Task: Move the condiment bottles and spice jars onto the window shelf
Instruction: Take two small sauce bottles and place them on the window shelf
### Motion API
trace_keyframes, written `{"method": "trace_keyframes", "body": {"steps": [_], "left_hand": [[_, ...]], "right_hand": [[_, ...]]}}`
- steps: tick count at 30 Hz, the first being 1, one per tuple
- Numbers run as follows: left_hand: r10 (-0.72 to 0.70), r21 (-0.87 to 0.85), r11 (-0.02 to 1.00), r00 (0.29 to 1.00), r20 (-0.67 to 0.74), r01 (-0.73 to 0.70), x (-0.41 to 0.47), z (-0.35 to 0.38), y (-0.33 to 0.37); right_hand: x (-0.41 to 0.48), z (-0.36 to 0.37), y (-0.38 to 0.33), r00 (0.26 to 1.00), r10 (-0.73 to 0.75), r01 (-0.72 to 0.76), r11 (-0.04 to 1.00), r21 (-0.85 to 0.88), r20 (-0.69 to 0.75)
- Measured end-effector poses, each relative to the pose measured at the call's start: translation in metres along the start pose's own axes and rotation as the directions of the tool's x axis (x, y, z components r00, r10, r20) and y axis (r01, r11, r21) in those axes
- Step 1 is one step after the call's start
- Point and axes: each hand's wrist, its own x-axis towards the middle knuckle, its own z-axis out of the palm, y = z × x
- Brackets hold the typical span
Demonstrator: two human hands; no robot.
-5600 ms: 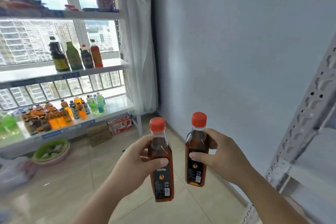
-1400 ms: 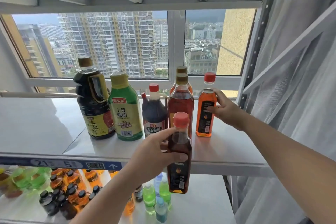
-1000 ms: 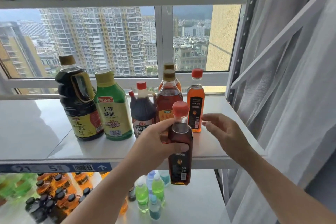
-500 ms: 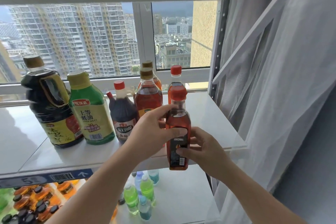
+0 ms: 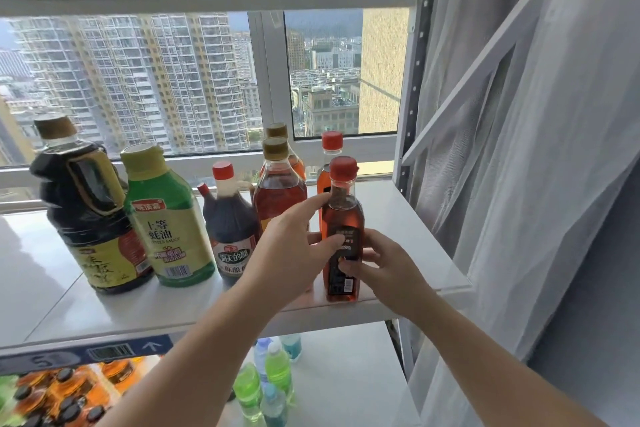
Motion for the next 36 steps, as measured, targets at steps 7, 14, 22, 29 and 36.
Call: {"method": "trace_keyframes", "body": {"steps": [7,14,22,29,36], "left_hand": [[-0.011,-0.009,1.000,0.999,-0.047,0.011,-0.009,-0.003,-0.012],[-0.040,-0.026,0.999,0.997,-0.061,0.039,-0.016,-0.003,-0.025],[-0.043,-0.085,0.996,0.998,-0.038,0.040,-0.021,-0.003,-0.033],[-0.075,-0.118,0.990,0.997,-0.013,0.073,-0.024,-0.003,-0.039],[-0.084,-0.098,0.991,0.996,0.017,0.086,-0.026,-0.004,-0.038]], "right_hand": [[0.020,0.002,0.008,0.998,0.057,-0.057,0.998,-0.025,0.012],[0.025,0.010,0.016,0.999,0.048,-0.048,0.999,-0.007,-0.019],[0.032,0.011,0.015,0.996,0.087,-0.089,0.994,0.060,0.031],[0.035,0.011,0.016,0.997,0.073,-0.075,0.995,0.061,0.036],[0.033,0.011,0.017,0.996,0.076,-0.078,0.996,0.043,0.035]]}}
